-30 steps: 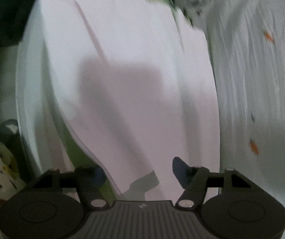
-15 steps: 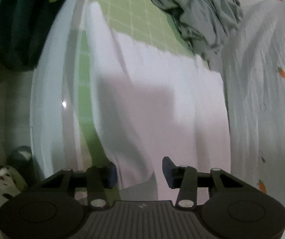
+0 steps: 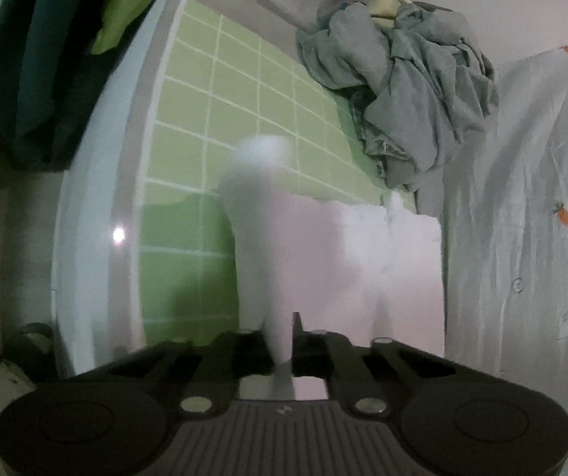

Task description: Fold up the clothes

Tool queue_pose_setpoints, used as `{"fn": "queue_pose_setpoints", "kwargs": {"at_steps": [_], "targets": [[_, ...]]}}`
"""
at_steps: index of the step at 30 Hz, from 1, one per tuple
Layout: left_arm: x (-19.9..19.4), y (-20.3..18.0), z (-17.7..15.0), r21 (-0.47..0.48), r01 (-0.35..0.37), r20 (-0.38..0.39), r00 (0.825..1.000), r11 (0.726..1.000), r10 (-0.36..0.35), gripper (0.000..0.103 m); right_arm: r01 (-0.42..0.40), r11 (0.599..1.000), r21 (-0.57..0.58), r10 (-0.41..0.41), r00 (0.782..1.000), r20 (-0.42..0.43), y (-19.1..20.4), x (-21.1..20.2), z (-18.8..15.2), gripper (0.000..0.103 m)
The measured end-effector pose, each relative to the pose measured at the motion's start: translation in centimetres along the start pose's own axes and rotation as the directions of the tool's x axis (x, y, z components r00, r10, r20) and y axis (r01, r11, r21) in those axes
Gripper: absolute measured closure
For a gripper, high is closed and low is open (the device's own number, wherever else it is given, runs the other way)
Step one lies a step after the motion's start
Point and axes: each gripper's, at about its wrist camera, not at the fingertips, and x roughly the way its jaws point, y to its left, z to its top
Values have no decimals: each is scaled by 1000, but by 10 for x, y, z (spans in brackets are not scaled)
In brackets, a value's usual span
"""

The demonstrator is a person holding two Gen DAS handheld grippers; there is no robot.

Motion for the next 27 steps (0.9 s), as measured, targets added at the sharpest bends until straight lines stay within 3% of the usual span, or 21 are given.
{"fn": "queue_pose_setpoints", "kwargs": {"at_steps": [5,8,11,14,15,17,19,21,23,27], "targets": [[-21,-42,12,88,7,84,996,996,-15,102,-38,989,-141,49,996,80,37,-26,-2,96],[-53,-76,21,142,95,119,987,985,-112,102,-155,976,-153,170,982,87,57,-59,-1,96],[-87,-117,27,263,169,170,961,950,-218,102,-228,953,-200,253,961,111,79,-88,-4,96],[-91,-152,25,422,172,208,937,890,-279,101,-269,921,-283,315,940,133,102,-106,-7,96],[-83,-157,24,439,158,210,939,884,-272,101,-243,907,-345,308,940,149,109,-101,-10,96],[-54,-160,25,389,112,189,962,914,-198,101,-145,908,-393,225,960,167,117,-83,-16,96],[-29,-156,25,306,109,156,974,946,-163,102,-91,921,-379,168,970,176,118,-63,-20,96],[-8,-159,24,265,106,132,981,958,-145,102,-86,930,-357,158,971,178,118,-51,-24,96],[15,-177,27,276,92,91,988,957,-121,102,-73,927,-369,146,974,175,128,-41,-22,96],[68,-233,33,339,115,50,989,934,-139,102,-45,869,-493,144,976,165,189,-6,-8,96]]}}
